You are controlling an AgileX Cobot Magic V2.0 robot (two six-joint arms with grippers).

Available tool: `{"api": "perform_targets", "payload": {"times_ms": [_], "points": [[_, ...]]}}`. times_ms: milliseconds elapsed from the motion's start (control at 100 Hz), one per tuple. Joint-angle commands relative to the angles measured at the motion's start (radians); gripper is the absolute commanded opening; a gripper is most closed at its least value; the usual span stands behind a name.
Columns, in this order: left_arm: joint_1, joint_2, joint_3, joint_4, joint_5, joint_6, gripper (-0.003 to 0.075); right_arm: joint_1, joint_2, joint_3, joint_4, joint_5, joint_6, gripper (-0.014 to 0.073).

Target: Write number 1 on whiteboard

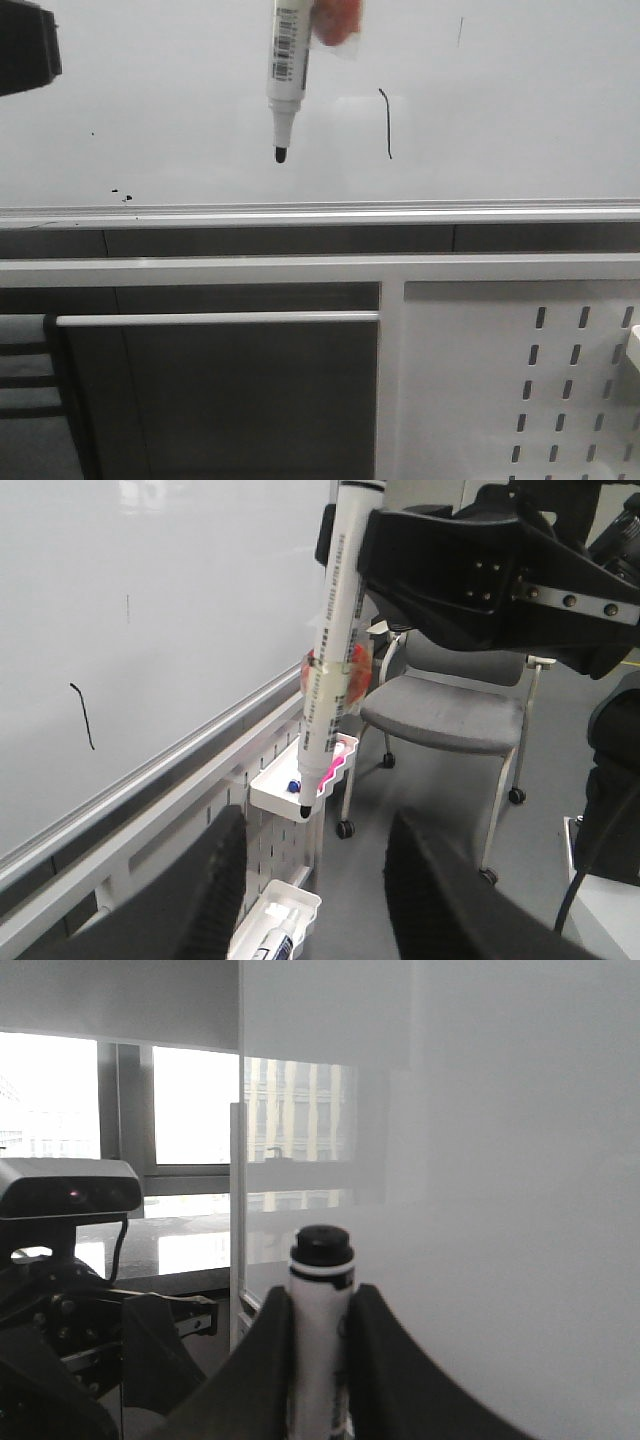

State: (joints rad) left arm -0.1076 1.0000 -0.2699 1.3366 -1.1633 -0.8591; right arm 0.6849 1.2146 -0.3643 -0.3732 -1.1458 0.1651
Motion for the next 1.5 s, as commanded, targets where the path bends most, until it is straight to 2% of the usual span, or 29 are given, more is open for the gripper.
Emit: {"api": "perform_targets", "payload": {"times_ms": [0,280,400,710,870,1090,1180,1310,1490], "points": [[0.004,-0.011,-0.030,-0.019,-0.136,-0.028,0.0292,0.002,-0.021,-0.027,-0.011,-0.100,0.008,-0.0050],[0.002,0.027,-0.030,0.015,-0.163,-0.054,0.0292,0.002,-0.021,0.017,-0.020,-0.102,0.047,-0.0050],[-0.041,0.075,-0.030,0.004,-0.167,-0.050,0.0292,0.002,-0.021,0.036,-0.020,-0.099,0.049,-0.0050],[-0.173,0.249,-0.030,-0.122,-0.162,0.087,0.0292,0.002,-0.021,0.079,-0.020,-0.091,0.054,-0.0050],[-0.177,0.330,-0.030,-0.126,-0.185,0.101,0.0292,0.002,-0.021,0.099,-0.021,-0.087,0.085,-0.0050],[-0.177,0.345,-0.046,-0.154,-0.185,0.192,0.0295,0.002,-0.021,0.105,-0.041,-0.082,0.099,-0.0050],[-0.177,0.345,-0.078,-0.146,-0.185,0.192,0.0312,0.002,-0.018,0.105,-0.041,-0.076,0.117,-0.0050],[-0.181,0.345,-0.123,-0.109,-0.185,0.185,0.0379,0.002,-0.007,0.105,-0.040,-0.078,0.136,-0.0050],[-0.241,0.347,-0.147,-0.089,-0.185,0.167,0.0383,0.002,0.023,0.079,-0.035,-0.084,0.136,-0.0050]]}}
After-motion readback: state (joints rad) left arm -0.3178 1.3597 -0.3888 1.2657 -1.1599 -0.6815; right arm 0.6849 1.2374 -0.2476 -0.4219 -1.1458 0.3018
